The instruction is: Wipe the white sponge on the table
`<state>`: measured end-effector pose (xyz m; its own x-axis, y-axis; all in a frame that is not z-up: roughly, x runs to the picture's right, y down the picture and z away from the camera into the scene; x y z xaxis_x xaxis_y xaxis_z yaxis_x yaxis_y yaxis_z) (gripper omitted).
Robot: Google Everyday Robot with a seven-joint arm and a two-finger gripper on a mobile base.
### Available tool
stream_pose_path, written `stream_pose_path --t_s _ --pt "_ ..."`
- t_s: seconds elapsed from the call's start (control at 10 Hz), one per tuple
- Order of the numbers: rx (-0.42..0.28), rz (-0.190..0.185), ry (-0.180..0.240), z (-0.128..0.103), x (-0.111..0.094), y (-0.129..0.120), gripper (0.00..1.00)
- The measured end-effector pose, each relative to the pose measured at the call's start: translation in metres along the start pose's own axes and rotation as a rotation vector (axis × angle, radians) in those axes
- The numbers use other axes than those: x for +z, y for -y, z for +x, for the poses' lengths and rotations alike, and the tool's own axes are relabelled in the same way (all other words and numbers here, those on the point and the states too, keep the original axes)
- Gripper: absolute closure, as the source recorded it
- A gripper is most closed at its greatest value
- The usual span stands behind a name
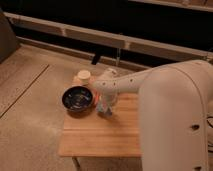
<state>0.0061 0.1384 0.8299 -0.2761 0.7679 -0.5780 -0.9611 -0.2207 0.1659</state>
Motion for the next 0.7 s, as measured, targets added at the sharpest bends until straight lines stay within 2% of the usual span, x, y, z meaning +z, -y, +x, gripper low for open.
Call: stream_pose_path --t_s 0.3,0.4,0.6,0.7 --pt "0.073 -0.064 -0.077 0.046 0.005 0.014 0.85" --pt "0.111 -0.077 -0.108 0.064 0.012 0.029 0.85" --pt "0.160 -0.068 -0.142 0.084 0.024 0.055 0.85" --pt "0.184 -0.061 -0.145 0.089 0.029 0.068 0.85"
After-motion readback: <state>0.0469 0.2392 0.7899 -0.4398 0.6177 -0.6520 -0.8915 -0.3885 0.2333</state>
